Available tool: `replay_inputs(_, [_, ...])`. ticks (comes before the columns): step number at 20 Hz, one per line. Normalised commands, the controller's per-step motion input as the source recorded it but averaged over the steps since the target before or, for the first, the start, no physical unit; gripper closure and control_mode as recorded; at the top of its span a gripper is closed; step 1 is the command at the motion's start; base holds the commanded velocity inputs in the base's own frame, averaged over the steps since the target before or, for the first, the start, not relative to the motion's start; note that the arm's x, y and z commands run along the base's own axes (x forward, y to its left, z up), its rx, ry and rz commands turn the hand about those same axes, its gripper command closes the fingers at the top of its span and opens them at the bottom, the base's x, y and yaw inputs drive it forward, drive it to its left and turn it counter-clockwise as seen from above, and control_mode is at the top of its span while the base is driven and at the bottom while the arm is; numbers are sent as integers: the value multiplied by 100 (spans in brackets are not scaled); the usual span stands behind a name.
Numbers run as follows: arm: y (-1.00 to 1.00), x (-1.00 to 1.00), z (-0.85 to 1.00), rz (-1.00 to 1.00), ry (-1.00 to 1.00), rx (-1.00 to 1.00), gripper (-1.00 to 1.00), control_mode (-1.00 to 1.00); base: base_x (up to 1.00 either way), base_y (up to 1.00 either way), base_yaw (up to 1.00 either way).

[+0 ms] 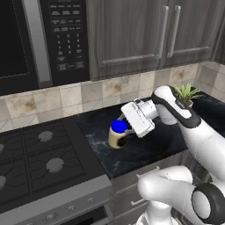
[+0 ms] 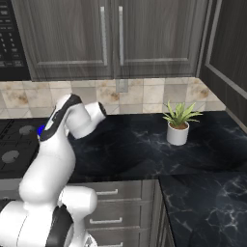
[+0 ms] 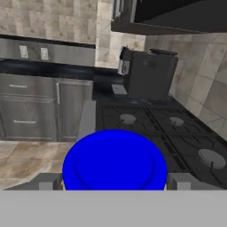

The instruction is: Collect the turmeric, mayonnaise, and shaker from the cabinet and place them next to the stove.

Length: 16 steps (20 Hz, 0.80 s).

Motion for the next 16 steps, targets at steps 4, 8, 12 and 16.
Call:
replay_inputs(4, [0,71,-32,9,0,0,100,-100,0,0,0])
replay_inputs(8, [9,65,-35,1,1,0,100,-100,0,0,0])
replay_inputs(12, [14,55,-37,0,0,0,100,-100,0,0,0])
replay_inputs(16, [10,32,-31,-2,0,0,100,-100,0,0,0])
